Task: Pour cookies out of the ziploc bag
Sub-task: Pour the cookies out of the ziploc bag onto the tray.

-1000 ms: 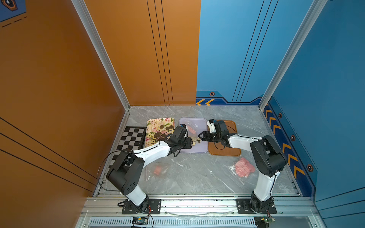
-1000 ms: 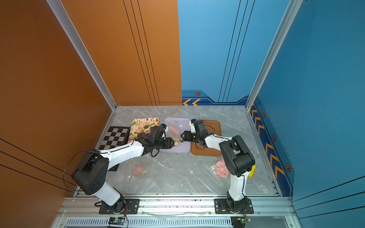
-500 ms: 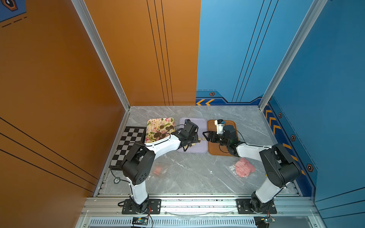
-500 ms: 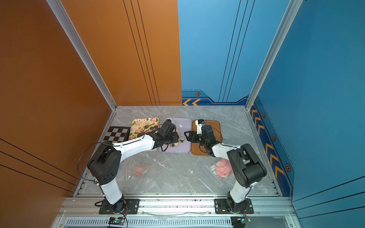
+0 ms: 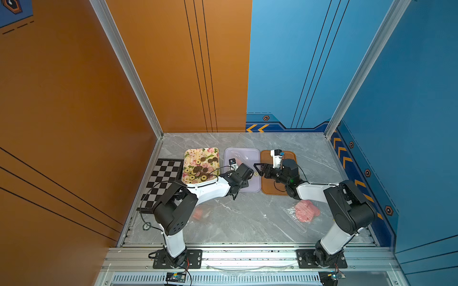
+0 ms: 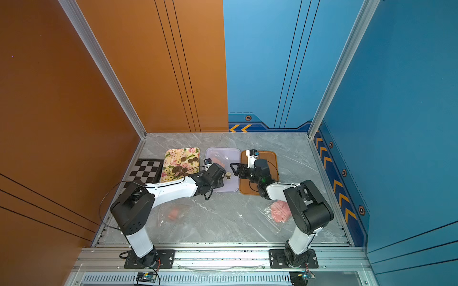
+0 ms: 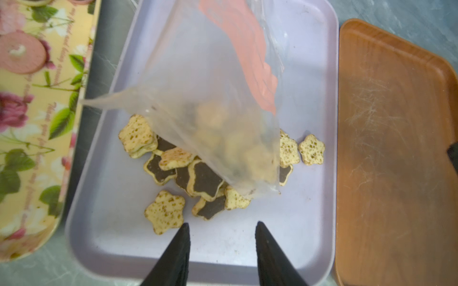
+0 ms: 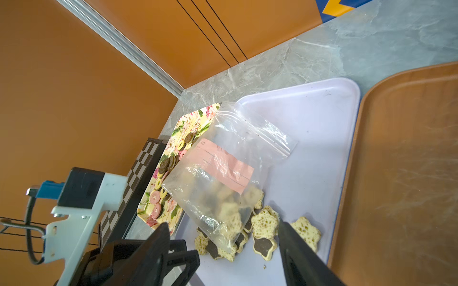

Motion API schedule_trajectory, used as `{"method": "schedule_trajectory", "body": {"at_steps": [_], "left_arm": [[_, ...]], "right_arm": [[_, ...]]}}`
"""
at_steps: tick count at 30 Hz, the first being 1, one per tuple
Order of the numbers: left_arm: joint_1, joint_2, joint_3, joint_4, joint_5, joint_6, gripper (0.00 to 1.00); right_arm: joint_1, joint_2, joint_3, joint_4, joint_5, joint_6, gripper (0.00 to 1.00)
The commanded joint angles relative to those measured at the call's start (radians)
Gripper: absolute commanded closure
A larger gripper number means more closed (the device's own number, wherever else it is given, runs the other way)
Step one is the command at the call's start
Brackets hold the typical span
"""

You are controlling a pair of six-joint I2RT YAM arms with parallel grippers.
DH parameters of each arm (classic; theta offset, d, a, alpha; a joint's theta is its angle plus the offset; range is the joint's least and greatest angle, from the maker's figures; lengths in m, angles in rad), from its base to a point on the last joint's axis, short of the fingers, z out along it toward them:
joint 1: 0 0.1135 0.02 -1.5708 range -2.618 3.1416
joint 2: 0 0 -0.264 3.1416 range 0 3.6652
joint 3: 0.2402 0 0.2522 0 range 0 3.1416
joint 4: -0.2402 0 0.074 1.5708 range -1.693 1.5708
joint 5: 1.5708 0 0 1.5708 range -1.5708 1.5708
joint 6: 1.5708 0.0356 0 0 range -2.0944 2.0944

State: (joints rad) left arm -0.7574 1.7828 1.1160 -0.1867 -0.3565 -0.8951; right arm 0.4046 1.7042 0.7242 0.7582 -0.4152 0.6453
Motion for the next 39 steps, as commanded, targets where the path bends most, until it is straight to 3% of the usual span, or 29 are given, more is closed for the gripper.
{"method": "schedule_trajectory", "body": {"at_steps": [1,14,23,25,31,33,35,37,39], "left_arm": [[0.027,-0.01,0.004,0.053,-0.019,-0.035,0.57],[0.047,0.089,0.048,0.135,0.019,-0.091,0.58],[0.046,0.072,0.054,0.094,-0.011,-0.06,0.95],[0.041,0.046,0.069,0.054,-0.01,-0.014,0.99],[0.068,-0.015,0.248,-0.283,0.019,0.226,1.0],[0.105,-0.018,0.35,-0.42,0.095,0.323,1.0],[0.145,0.017,0.507,-0.597,0.184,0.416,1.0],[0.157,0.091,0.705,-0.826,0.181,0.518,1.0],[0.184,0.229,0.881,-1.016,0.279,0.597,1.0]], "right_arm": [[-0.003,0.027,-0.011,0.064,-0.013,0.028,0.29],[-0.001,0.023,-0.009,0.097,-0.049,0.047,0.29],[0.0,0.025,-0.013,0.113,-0.057,0.054,0.29],[0.0,0.027,-0.012,0.116,-0.06,0.058,0.29],[0.0,0.035,-0.008,0.116,-0.065,0.059,0.29],[0.0,0.039,-0.006,0.118,-0.064,0.063,0.29],[0.0,0.042,-0.007,0.123,-0.065,0.069,0.29],[0.0,0.046,-0.004,0.12,-0.063,0.076,0.29],[0.003,0.057,0.011,0.087,-0.065,0.07,0.29]]}}
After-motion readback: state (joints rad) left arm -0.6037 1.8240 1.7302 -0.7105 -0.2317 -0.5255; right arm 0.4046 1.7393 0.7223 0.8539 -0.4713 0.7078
